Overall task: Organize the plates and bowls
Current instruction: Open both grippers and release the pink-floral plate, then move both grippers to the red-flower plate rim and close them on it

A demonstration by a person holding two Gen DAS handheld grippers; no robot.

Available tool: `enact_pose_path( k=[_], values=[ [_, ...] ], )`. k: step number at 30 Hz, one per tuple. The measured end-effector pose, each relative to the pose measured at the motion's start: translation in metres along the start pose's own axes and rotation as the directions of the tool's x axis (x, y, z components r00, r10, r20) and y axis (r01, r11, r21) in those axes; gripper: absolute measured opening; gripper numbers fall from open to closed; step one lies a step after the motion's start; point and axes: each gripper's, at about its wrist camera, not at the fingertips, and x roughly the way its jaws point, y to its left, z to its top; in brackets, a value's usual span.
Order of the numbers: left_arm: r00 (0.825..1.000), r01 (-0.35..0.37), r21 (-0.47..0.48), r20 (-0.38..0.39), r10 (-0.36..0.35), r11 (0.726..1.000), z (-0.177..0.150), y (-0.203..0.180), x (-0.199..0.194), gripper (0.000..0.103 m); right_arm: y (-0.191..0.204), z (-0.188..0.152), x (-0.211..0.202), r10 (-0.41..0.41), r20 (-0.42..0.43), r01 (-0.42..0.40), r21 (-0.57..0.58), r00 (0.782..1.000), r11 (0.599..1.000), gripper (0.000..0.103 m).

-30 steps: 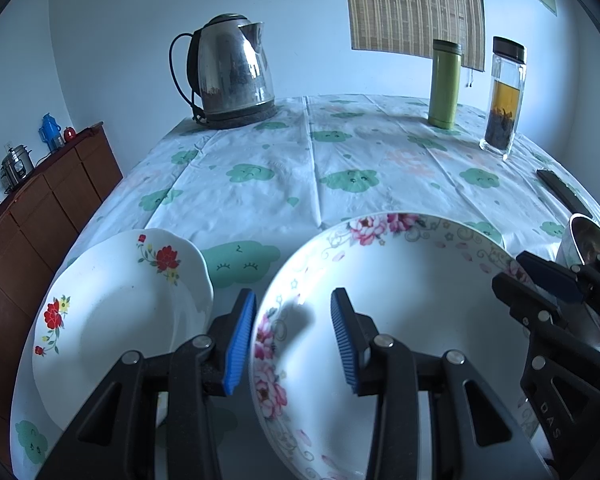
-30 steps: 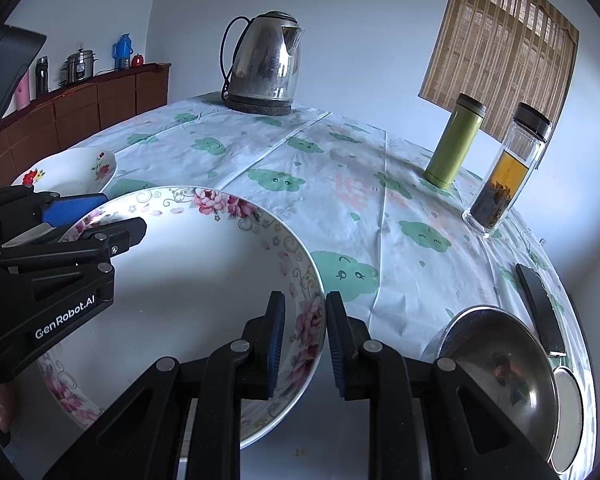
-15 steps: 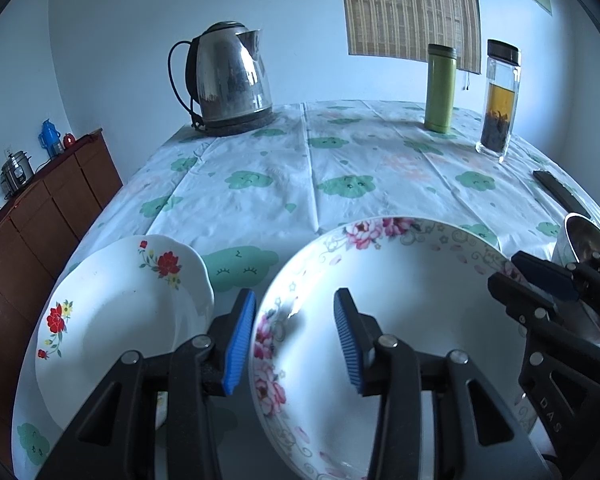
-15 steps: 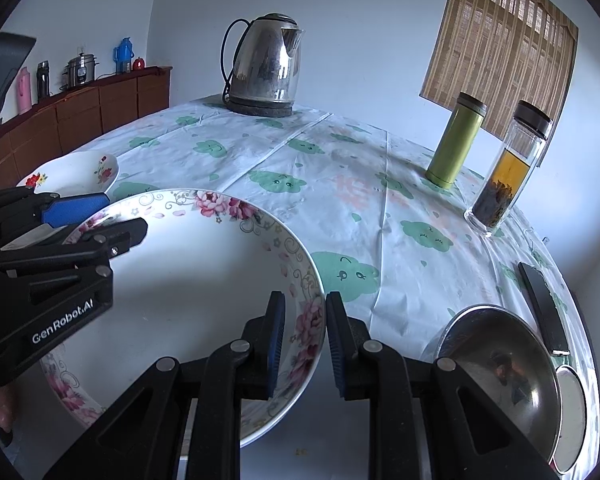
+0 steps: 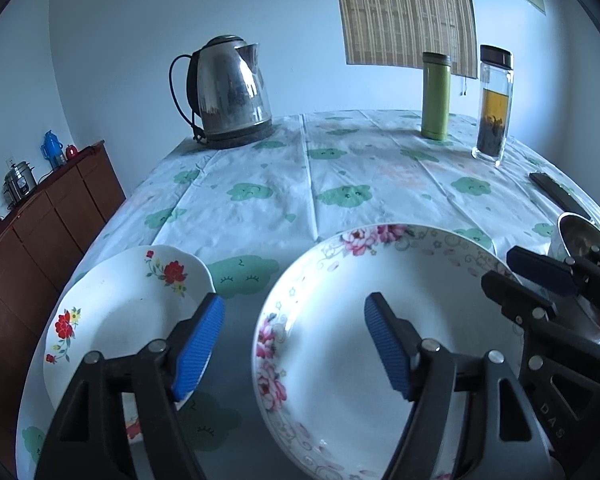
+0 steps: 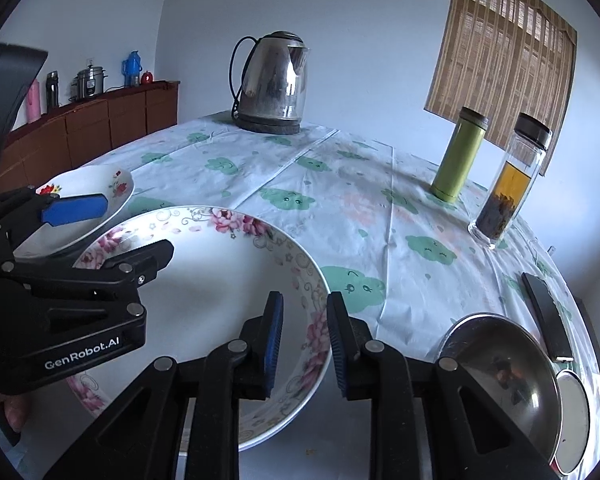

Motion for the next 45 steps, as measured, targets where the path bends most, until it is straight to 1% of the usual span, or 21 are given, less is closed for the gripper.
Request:
enact_pose_path(
  k=[3,4,5,6,8,11,16,20,21,24,30,34,38,45],
  values=[
    [1.000,0.001,-0.006,0.002,-0.001,1.000,0.000,0.002,-0.001,0.075,0.000,0.000,-0.001,-0.002,0.007,0.002,0.003,1.000,1.000,0.026],
    [1.000,0.000,-0.007,0.003,0.000,1.000,-0.001,0.002,-0.001,0.077,-0.001,0.000,-0.001,-0.002,0.009,0.002,0.007,1.000,1.000,0.027],
    [1.000,0.000,-0.008,0.005,0.000,1.000,-0.001,0.002,-0.001,0.082,-0.002,0.000,-0.002,0.000,0.015,0.000,0.010,1.000,1.000,0.035],
    [1.000,0.001,-0.010,0.010,-0.001,1.000,-0.001,0.002,-0.002,0.084,-0.002,0.000,-0.004,-0.001,0.025,0.001,0.012,1.000,1.000,0.051],
    [1.000,-0.007,-0.014,0.022,0.008,1.000,0.000,0.004,-0.005,0.086,-0.003,0.001,-0.008,-0.026,0.057,0.026,0.013,0.998,1.000,0.070],
    [1.000,-0.003,-0.029,0.028,0.004,1.000,0.000,0.008,-0.006,0.090,-0.005,0.002,-0.014,-0.033,0.088,0.031,0.019,0.996,0.999,0.072],
    [0.999,-0.012,-0.029,0.033,0.013,1.000,0.000,0.009,-0.007,0.092,-0.004,0.003,-0.014,-0.041,0.093,0.040,0.015,0.995,0.999,0.072],
    [0.998,-0.035,-0.050,0.057,0.038,0.998,0.002,0.014,-0.011,0.102,-0.004,0.003,-0.018,-0.044,0.119,0.042,0.021,0.992,0.999,0.072],
    [0.997,-0.040,-0.057,0.062,0.044,0.998,0.002,0.016,-0.012,0.103,-0.004,0.004,-0.020,-0.045,0.128,0.042,0.022,0.991,0.999,0.073],
    [0.997,-0.044,-0.067,0.065,0.048,0.997,0.003,0.019,-0.013,0.103,-0.004,0.004,-0.022,-0.056,0.148,0.054,0.017,0.987,0.998,0.081],
    [0.995,-0.069,-0.062,0.067,0.073,0.996,0.003,0.019,-0.013,0.103,-0.001,0.005,-0.021,-0.045,0.157,0.045,0.004,0.987,0.999,0.082],
    [0.996,-0.055,-0.082,0.064,0.060,0.995,0.004,0.023,-0.013,0.103,0.000,0.005,-0.025,-0.040,0.178,0.038,0.013,0.983,0.999,0.082],
    [0.995,-0.055,-0.105,0.077,0.063,0.993,0.005,0.026,-0.017,0.103,-0.001,0.006,-0.027,-0.032,0.190,0.026,0.033,0.981,0.999,0.082],
    [0.994,-0.079,-0.109,0.069,0.087,0.991,0.007,0.031,-0.030,0.103,-0.004,0.011,-0.031,0.029,0.181,-0.045,0.084,0.983,0.995,0.082]
  ],
)
